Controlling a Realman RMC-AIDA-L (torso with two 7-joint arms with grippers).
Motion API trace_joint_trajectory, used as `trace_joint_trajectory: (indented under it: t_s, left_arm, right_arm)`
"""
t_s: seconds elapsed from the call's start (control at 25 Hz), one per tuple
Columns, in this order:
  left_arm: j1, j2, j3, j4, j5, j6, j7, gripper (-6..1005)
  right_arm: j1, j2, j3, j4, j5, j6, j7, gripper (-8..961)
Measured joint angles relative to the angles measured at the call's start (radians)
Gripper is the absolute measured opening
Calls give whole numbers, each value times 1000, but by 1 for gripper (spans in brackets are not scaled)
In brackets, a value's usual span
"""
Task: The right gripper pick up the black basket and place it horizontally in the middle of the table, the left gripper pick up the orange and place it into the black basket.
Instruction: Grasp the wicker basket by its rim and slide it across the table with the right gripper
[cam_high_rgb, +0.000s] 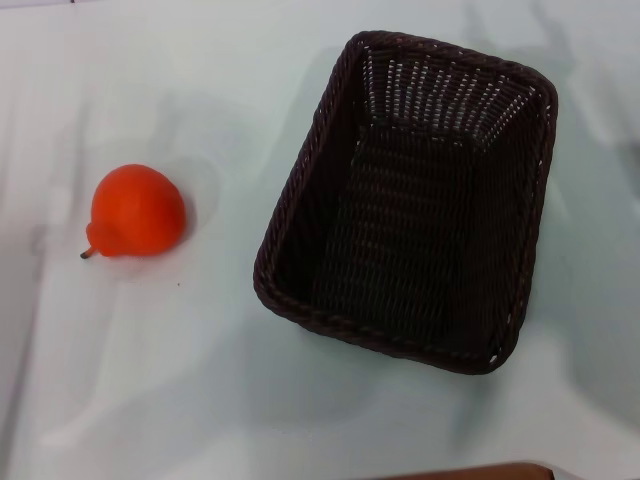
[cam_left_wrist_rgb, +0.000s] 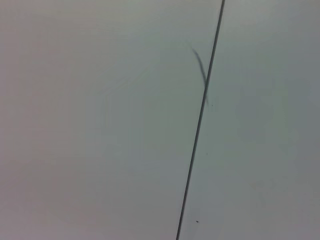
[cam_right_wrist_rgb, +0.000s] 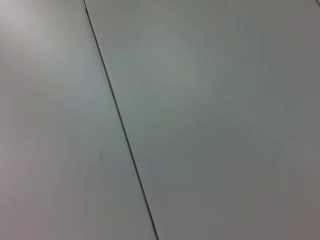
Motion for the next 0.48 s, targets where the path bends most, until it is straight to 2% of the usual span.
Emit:
trace_joint_trajectory:
  t_s: [0.48]
  left_arm:
    - [-5,6,-4,-6,-4,5,-24,903]
  right_arm:
    - [4,1,9,1,4,6,20,945]
